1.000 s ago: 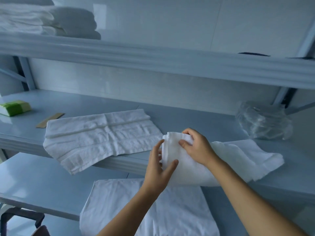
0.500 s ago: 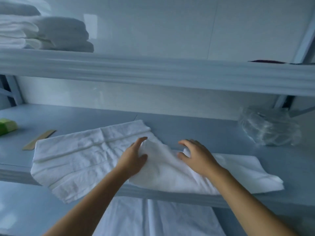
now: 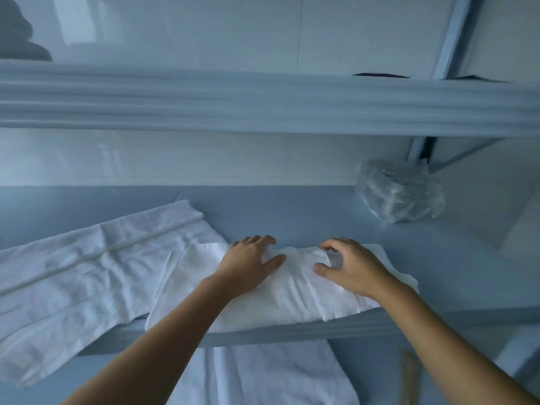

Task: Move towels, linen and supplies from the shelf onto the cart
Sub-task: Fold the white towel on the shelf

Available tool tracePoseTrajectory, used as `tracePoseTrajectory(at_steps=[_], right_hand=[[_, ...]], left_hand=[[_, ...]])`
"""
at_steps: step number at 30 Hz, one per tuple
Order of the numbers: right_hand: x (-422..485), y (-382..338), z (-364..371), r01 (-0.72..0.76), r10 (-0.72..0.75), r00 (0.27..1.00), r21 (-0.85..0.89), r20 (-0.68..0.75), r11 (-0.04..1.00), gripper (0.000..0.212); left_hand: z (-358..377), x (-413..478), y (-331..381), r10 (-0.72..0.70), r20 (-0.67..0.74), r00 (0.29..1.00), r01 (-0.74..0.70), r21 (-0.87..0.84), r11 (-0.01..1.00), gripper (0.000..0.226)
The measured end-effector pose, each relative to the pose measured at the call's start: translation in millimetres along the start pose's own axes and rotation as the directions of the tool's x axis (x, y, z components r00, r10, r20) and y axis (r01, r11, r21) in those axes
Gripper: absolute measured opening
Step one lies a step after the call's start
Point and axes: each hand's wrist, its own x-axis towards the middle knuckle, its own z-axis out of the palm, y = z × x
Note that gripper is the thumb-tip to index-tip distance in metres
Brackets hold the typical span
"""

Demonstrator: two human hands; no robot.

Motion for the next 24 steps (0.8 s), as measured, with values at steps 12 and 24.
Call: tracePoseTrajectory(at_steps=[12, 24], right_hand=[[-43, 58, -24, 0.307, -0.307, 0.943, 0.022, 0.125, 0.951, 0.106], [-35, 70, -17, 0.178, -0.166, 0.984, 0.383, -0.065, 0.906, 0.027]], left_hand=[[36, 31, 48, -0.017, 0.1, 0.995, 0.002, 0.145, 0.989, 0.062], [22, 22, 80, 0.001, -0.143, 0.99, -0.026, -0.171, 0.985, 0.052]])
